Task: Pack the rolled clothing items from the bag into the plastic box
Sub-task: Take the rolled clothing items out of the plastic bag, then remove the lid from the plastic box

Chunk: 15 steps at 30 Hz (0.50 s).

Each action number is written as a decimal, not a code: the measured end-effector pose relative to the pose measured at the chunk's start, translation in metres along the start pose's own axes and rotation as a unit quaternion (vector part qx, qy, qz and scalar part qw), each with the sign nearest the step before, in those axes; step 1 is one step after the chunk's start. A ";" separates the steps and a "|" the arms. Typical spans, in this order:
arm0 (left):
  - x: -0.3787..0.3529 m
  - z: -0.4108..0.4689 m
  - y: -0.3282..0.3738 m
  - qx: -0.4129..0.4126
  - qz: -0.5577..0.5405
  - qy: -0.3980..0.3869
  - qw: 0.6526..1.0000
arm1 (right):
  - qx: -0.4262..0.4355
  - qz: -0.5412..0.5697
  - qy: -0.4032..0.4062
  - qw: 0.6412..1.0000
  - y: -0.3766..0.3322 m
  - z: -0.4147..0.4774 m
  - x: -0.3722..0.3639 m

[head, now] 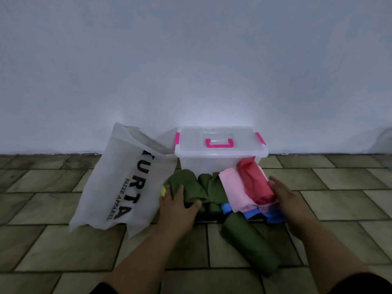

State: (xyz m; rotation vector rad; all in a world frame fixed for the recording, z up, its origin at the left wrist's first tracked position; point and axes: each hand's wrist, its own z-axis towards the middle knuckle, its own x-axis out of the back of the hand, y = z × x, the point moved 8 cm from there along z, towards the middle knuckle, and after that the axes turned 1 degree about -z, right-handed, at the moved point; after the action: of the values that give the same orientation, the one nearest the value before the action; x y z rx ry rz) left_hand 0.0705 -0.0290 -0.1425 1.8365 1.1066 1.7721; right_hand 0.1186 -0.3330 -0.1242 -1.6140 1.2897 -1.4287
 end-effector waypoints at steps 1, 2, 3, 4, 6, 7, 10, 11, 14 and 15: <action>-0.001 0.003 -0.001 0.003 0.000 0.000 1.000 | -0.001 -0.006 -0.014 1.000 0.000 -0.001 -0.007; -0.001 0.005 -0.002 0.002 -0.006 0.001 1.000 | -0.004 -0.007 -0.020 1.000 0.000 -0.003 -0.012; 0.000 0.007 -0.004 -0.001 -0.013 -0.002 1.000 | -0.005 -0.003 -0.020 1.000 -0.001 -0.006 -0.016; 0.001 0.008 -0.005 -0.004 -0.018 -0.006 1.000 | -0.007 0.002 -0.020 1.000 -0.002 -0.009 -0.021; 0.007 0.011 -0.011 -0.005 -0.030 -0.008 0.999 | -0.010 0.018 -0.026 0.999 -0.001 -0.018 -0.032; 0.010 0.012 -0.014 -0.004 -0.038 -0.008 0.999 | -0.011 0.031 -0.030 0.999 -0.001 -0.022 -0.038; 0.020 0.015 -0.023 -0.009 -0.042 -0.005 0.999 | -0.001 0.049 -0.047 0.998 -0.003 -0.028 -0.055; 0.023 0.016 -0.024 -0.016 -0.039 -0.001 0.999 | 0.002 0.049 -0.050 0.998 -0.004 -0.029 -0.058; 0.026 0.016 -0.023 -0.025 -0.024 -0.002 0.999 | 0.001 0.053 -0.071 0.996 -0.008 -0.028 -0.063; 0.026 0.015 -0.023 -0.023 -0.022 -0.008 0.999 | -0.003 0.056 -0.082 0.995 -0.009 -0.028 -0.062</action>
State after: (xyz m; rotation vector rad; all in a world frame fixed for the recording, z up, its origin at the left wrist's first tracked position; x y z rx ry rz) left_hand 0.0756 0.0084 -0.1434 1.7823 1.0826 1.7419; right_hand 0.0979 -0.2680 -0.1317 -1.6023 1.2688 -1.1997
